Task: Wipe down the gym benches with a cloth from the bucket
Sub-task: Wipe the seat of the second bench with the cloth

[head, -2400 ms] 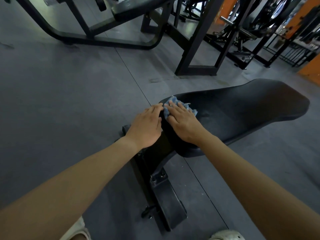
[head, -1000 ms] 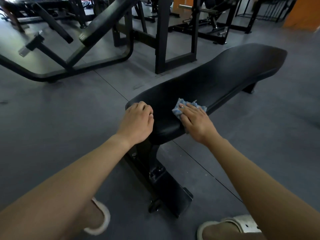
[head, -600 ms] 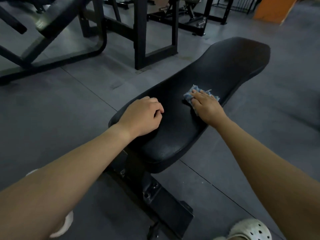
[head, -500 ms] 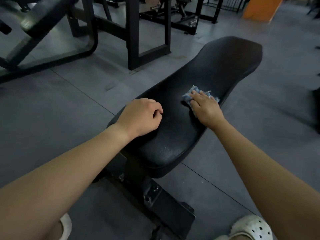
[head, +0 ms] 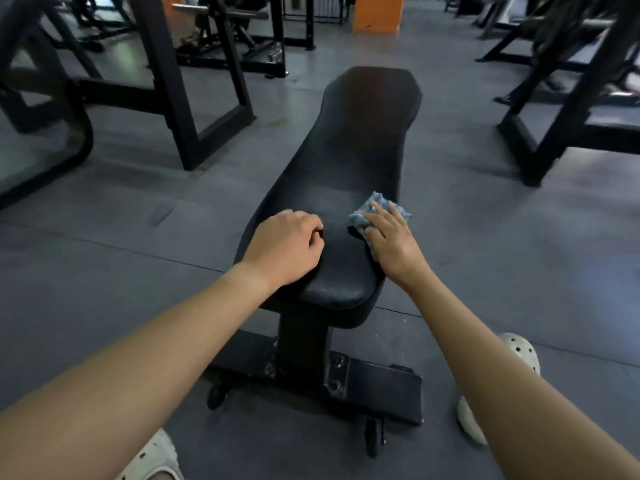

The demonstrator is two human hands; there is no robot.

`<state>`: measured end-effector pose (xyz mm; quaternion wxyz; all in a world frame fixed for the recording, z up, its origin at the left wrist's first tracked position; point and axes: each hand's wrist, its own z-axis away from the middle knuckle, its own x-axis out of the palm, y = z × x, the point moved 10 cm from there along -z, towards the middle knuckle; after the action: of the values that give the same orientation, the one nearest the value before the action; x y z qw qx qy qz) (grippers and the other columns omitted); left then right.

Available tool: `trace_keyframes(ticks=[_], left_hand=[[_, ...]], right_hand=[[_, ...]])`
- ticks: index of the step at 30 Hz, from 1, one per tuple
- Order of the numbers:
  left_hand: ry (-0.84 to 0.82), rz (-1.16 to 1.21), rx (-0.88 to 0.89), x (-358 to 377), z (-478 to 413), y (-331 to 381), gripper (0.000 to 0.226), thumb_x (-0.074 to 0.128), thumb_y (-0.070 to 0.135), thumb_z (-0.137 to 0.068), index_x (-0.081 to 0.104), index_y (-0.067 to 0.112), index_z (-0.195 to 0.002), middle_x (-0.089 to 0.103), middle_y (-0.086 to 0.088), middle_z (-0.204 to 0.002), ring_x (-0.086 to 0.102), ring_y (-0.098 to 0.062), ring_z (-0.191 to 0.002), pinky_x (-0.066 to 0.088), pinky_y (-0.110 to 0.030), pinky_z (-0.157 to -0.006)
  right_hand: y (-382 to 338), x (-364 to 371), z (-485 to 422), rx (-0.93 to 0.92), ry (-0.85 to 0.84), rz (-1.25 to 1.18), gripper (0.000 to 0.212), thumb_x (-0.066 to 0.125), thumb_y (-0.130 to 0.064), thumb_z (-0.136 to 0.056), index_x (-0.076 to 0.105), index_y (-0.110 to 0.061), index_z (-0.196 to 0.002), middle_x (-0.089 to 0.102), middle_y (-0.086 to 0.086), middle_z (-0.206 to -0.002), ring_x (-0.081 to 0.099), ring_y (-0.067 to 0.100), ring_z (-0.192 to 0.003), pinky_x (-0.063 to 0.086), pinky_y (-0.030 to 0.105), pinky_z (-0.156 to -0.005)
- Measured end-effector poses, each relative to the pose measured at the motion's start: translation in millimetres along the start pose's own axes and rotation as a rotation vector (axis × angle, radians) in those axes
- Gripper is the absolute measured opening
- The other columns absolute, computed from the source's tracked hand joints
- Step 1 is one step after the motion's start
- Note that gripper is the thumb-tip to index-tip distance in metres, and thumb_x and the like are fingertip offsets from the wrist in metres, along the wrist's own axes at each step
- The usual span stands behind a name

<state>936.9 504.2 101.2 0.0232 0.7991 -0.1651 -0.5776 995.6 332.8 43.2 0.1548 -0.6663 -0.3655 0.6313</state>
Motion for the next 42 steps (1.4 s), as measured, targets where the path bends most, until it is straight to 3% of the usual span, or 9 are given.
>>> trace_keyframes(ticks=[7, 13, 17, 21, 25, 27, 30, 35, 42], left_hand=[[-0.032, 0.110, 0.167, 0, 22, -2, 0.028, 0.053, 0.023, -0.102, 0.069, 0.016, -0.123, 0.065, -0.003, -0.132, 0.058, -0.022, -0.124, 0.044, -0.038, -0.106], [0.040, 0.089, 0.280, -10, 50, -12, 0.019, 0.057, 0.022, -0.097, 0.071, 0.017, -0.108, 0.060, -0.001, -0.110, 0.056, -0.021, -0.101, 0.049, -0.042, -0.088], [0.116, 0.067, 0.300, -25, 69, -30, 0.017, 0.060, 0.024, -0.096, 0.071, 0.016, -0.107, 0.060, -0.002, -0.110, 0.056, -0.022, -0.101, 0.044, -0.038, -0.088], [0.051, 0.023, 0.288, -23, 83, -47, 0.027, 0.054, 0.031, -0.101, 0.069, 0.017, -0.117, 0.065, -0.002, -0.118, 0.061, -0.022, -0.106, 0.046, -0.040, -0.096], [-0.046, 0.019, 0.288, -19, 89, -45, 0.036, 0.049, 0.030, -0.105, 0.066, 0.014, -0.132, 0.065, -0.006, -0.135, 0.062, -0.026, -0.118, 0.044, -0.041, -0.107], [-0.066, 0.028, 0.276, -21, 89, -44, 0.036, 0.049, 0.029, -0.106, 0.066, 0.013, -0.133, 0.064, -0.008, -0.138, 0.062, -0.028, -0.120, 0.045, -0.042, -0.107], [-0.089, 0.046, 0.265, -22, 91, -44, 0.036, 0.049, 0.029, -0.106, 0.064, 0.014, -0.135, 0.062, -0.007, -0.141, 0.061, -0.029, -0.121, 0.048, -0.043, -0.105], [-0.143, 0.042, 0.253, -19, 87, -48, 0.040, 0.047, 0.033, -0.108, 0.058, 0.017, -0.143, 0.057, -0.003, -0.147, 0.054, -0.025, -0.130, 0.046, -0.041, -0.108], [-0.167, 0.065, 0.244, -17, 87, -49, 0.040, 0.050, 0.034, -0.106, 0.059, 0.019, -0.142, 0.057, -0.003, -0.147, 0.054, -0.024, -0.130, 0.045, -0.038, -0.107]], right_hand=[[-36, 9, 78, 0.083, 0.150, -0.048, 0.040, 0.039, -0.021, -0.108, 0.053, -0.029, -0.144, 0.028, -0.004, -0.165, 0.004, 0.012, -0.155, 0.003, 0.022, -0.118], [-22, 0, 72, 0.287, 0.172, -0.137, 0.044, 0.037, -0.022, -0.107, 0.048, -0.035, -0.147, 0.025, -0.009, -0.165, 0.019, 0.013, -0.152, 0.016, 0.021, -0.114], [-20, 3, 67, 0.347, 0.281, -0.197, 0.036, 0.034, -0.025, -0.101, 0.057, -0.038, -0.126, 0.046, -0.017, -0.130, 0.050, 0.015, -0.123, 0.036, 0.031, -0.107], [-32, 18, 100, 0.368, 0.445, -0.286, 0.027, 0.034, -0.024, -0.098, 0.056, -0.039, -0.095, 0.049, -0.007, -0.104, 0.048, 0.014, -0.090, 0.042, 0.035, -0.081], [-62, 44, 149, 0.393, 0.572, -0.308, 0.037, 0.030, -0.028, -0.109, 0.046, -0.029, -0.142, 0.035, 0.003, -0.149, 0.042, 0.017, -0.123, 0.036, 0.026, -0.096], [-80, 60, 164, 0.404, 0.590, -0.278, 0.042, 0.030, -0.029, -0.110, 0.035, -0.026, -0.151, 0.018, 0.007, -0.162, 0.030, 0.024, -0.143, 0.035, 0.037, -0.110], [-76, 55, 159, 0.411, 0.540, -0.171, 0.043, 0.028, -0.032, -0.110, 0.034, -0.025, -0.152, 0.010, 0.006, -0.166, 0.023, 0.025, -0.149, 0.034, 0.044, -0.113], [-39, 26, 116, 0.468, 0.350, 0.033, 0.047, 0.025, -0.024, -0.105, 0.043, -0.016, -0.148, 0.027, 0.010, -0.160, 0.033, 0.030, -0.144, 0.037, 0.046, -0.113], [-119, 74, 142, 0.237, 0.281, 0.488, 0.053, 0.021, -0.030, -0.107, 0.027, -0.019, -0.159, 0.016, 0.004, -0.169, 0.001, 0.026, -0.157, 0.001, 0.049, -0.127]])
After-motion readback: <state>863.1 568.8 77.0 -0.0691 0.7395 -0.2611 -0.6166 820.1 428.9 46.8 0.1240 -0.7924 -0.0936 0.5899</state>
